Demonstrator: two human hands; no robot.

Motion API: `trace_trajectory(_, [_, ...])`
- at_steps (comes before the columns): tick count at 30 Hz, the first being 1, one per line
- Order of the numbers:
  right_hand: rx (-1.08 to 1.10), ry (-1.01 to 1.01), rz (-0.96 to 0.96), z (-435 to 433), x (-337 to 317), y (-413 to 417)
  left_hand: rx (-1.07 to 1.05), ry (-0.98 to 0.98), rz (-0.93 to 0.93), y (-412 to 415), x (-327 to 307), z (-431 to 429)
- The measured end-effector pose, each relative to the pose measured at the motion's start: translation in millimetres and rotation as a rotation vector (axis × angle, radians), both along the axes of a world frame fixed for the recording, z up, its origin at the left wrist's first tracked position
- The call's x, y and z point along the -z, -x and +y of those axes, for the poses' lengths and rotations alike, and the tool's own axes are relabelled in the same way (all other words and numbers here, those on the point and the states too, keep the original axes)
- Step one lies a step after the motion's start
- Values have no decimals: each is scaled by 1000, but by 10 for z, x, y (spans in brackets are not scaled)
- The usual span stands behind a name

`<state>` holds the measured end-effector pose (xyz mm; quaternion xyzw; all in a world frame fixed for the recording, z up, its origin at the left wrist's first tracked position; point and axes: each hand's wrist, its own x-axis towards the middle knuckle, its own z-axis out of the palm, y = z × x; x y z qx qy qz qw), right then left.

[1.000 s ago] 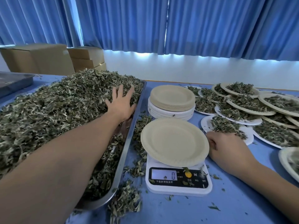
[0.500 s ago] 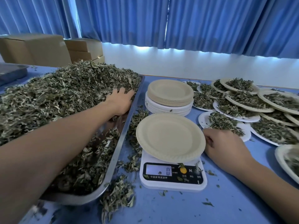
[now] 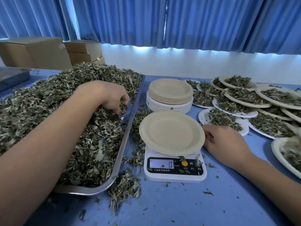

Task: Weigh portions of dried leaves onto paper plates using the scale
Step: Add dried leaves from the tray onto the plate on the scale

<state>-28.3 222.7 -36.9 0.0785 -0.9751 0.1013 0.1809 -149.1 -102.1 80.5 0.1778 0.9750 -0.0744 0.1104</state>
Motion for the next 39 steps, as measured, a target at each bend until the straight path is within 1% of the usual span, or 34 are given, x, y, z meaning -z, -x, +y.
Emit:
trace_trajectory(4, [-14, 16, 1, 3, 1, -14, 45, -81, 57, -186, -172, -59])
trace_trajectory(7, [-23, 22, 4, 7, 5, -13, 84, -117, 52, -230, -239, -58])
trace_trajectory(10, [-33, 19, 13, 14, 9, -14, 81, -162, 47, -208, -249, -120])
trace_trajectory(12, [-34, 20, 17, 15, 4, -19, 58, -208, 60, -179, -239, -180])
trace_trajectory(17, [-26, 16, 17, 20, 2, -28, -81, -287, 121, -110, -226, -270])
trace_trajectory(22, [-18, 17, 3, 10, -7, -30, -133, -503, 256, -113, -254, -234])
trace_trajectory(24, [-6, 23, -9, 11, -7, -27, -120, -590, 309, -144, -268, -181])
trace_trajectory(27, [12, 24, -27, 4, -12, -21, -58, -724, 334, -193, -267, -70])
trace_trajectory(30, [15, 26, -40, -3, -22, -23, 33, -886, 284, -300, -254, 122])
trace_trajectory(33, [-1, 34, -32, -7, -28, -34, 146, -1042, 128, -454, -161, 386])
trace_trajectory(35, [-13, 40, -23, -8, -28, -38, 233, -1032, 66, -540, -63, 567])
trace_trajectory(36, [-17, 40, -20, -7, -28, -37, 280, -976, 35, -579, -24, 637])
trace_trajectory(39, [-35, 35, -12, 3, -27, -35, 417, -702, -133, -657, 44, 725])
